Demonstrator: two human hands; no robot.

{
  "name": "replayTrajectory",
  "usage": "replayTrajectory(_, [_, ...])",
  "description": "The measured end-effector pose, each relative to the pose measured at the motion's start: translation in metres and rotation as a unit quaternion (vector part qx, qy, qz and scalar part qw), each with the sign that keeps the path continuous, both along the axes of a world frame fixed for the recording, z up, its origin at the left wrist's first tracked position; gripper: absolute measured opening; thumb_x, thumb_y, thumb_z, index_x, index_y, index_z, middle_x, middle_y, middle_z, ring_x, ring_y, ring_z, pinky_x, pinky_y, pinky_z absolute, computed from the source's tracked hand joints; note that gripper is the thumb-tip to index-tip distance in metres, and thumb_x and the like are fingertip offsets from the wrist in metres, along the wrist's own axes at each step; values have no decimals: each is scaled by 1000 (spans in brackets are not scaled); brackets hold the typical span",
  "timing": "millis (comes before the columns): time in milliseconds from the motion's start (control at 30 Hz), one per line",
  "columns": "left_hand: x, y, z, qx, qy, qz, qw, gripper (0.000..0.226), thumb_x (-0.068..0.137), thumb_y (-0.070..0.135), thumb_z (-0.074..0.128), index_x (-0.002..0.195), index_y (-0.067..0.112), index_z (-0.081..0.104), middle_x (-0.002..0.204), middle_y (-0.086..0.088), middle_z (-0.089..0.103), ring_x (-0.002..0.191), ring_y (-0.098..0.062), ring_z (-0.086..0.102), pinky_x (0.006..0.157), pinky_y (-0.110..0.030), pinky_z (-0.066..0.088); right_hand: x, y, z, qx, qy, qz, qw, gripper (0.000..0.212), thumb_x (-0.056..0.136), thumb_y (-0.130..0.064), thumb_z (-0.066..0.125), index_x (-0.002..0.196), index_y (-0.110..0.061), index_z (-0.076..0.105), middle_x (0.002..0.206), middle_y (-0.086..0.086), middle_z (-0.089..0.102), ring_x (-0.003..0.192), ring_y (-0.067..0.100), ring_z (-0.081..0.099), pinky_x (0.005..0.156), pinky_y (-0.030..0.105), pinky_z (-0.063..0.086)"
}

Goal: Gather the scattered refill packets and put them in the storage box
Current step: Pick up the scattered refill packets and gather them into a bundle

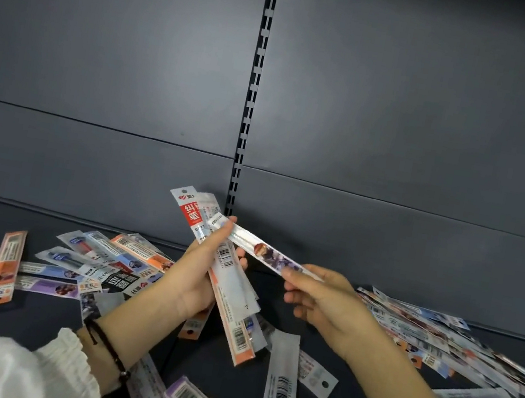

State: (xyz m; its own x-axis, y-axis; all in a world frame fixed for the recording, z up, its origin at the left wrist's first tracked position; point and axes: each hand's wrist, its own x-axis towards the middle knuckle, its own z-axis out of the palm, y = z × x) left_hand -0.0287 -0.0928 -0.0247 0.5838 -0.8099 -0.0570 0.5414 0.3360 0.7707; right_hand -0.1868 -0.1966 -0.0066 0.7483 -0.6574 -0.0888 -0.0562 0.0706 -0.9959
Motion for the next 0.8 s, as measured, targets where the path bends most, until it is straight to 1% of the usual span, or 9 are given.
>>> replayTrajectory(67, [-1, 1, 1, -8, -6, -35, 999, 19, 83, 21, 66, 102, 22, 66, 70, -4, 61, 60, -14, 56, 69, -31, 51, 3, -4, -1, 107, -73, -52, 990, 12, 78, -17, 74, 87, -14, 66, 69, -2, 68, 56, 8, 60, 50, 20, 43])
replayTrajectory(133, [-3, 3, 1, -2, -24, -88, 996, 33, 77, 8, 67, 108, 19, 64, 74, -6, 62, 58, -13, 56, 58, -26, 50, 4, -7, 0, 178, -131, -93, 971, 10, 80, -19, 73, 83, -17, 63, 69, -4, 66, 59, 9, 58, 52, 21, 41])
replayTrajectory(233, [-10, 3, 1, 31, -40, -170, 984, 44, 68, 8, 69, 111, 13, 63, 73, -9, 64, 53, -14, 56, 49, -23, 47, 5, -10, 0, 199, -175, -119, 957, 8, 81, -22, 71, 83, -20, 63, 74, -4, 68, 72, 12, 60, 64, 24, 45])
replayTrajectory(333, [-12, 2, 2, 29, -34, -229, 972, 33, 75, 28, 73, 102, 8, 70, 82, -11, 66, 65, -16, 59, 46, -21, 45, 6, -14, -4, 149, -167, -122, 967, 4, 84, -22, 69, 85, -19, 66, 83, -2, 70, 81, 14, 62, 69, 27, 47])
replayTrajectory(400, [-9, 1, 4, 22, -17, -278, 960, 41, 81, 42, 64, 101, 7, 72, 90, -15, 67, 66, -19, 59, 44, -22, 43, 6, -15, -4, 93, -152, -104, 978, 4, 86, -21, 67, 83, -19, 68, 83, -3, 72, 80, 12, 62, 67, 26, 47])
replayTrajectory(467, [-7, 2, 6, 25, 13, -323, 946, 52, 77, 49, 59, 102, 5, 71, 96, -20, 66, 64, -22, 58, 44, -21, 41, 7, -16, -1, 56, -145, -86, 984, 9, 88, -19, 66, 79, -20, 68, 80, -5, 73, 79, 11, 62, 66, 25, 47])
replayTrajectory(633, [0, 5, 1, -9, 33, -385, 922, 71, 74, 59, 58, 116, 2, 65, 102, -21, 64, 65, -22, 55, 47, -23, 43, 7, -20, 3, 41, -139, -69, 987, 12, 90, -21, 63, 80, -21, 69, 79, -7, 73, 81, 11, 62, 66, 26, 46])
replayTrajectory(700, [2, 3, 0, -18, 25, -395, 918, 67, 73, 57, 64, 116, 5, 64, 99, -18, 64, 65, -20, 54, 47, -23, 43, 7, -20, 3, 27, -130, -53, 990, 14, 90, -21, 62, 79, -20, 70, 80, -6, 73, 83, 12, 62, 67, 27, 46])
replayTrajectory(800, [-1, -3, -2, -22, -1, -403, 915, 64, 74, 50, 70, 117, 4, 61, 93, -16, 62, 62, -18, 53, 46, -22, 41, 9, -13, 0, -49, -99, -6, 994, 13, 89, -23, 64, 85, -15, 73, 88, 1, 75, 85, 15, 65, 75, 33, 50])
